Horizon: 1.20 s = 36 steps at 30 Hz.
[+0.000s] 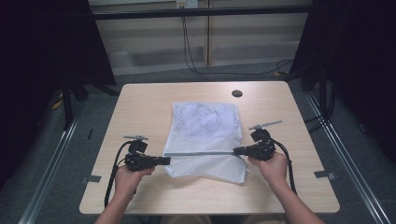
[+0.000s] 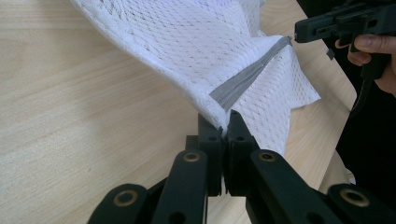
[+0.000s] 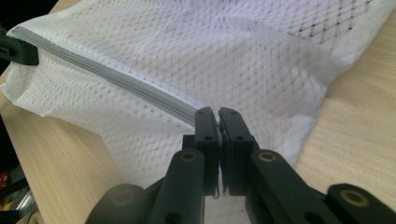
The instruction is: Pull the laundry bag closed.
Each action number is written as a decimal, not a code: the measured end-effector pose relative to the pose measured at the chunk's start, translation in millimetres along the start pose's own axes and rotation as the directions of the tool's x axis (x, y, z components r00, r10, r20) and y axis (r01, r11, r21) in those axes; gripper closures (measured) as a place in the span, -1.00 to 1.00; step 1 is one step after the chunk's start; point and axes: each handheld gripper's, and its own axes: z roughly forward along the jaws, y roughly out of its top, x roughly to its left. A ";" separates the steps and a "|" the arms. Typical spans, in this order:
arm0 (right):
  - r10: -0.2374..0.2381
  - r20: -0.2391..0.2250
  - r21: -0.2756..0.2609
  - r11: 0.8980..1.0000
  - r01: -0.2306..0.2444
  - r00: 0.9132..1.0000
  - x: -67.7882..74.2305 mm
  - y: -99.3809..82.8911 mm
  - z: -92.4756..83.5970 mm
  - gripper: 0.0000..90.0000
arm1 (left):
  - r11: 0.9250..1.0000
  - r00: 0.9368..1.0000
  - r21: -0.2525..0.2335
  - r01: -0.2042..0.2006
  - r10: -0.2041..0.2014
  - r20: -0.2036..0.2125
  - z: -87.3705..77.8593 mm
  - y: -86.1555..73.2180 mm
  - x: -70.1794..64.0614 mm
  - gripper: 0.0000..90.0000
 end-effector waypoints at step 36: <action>0.026 0.014 -0.005 1.000 -0.026 1.000 -12.0 -9.2 -9.6 0.94 | 1.000 1.000 -0.006 0.000 0.000 -0.018 -1.2 -0.6 -1.6 0.96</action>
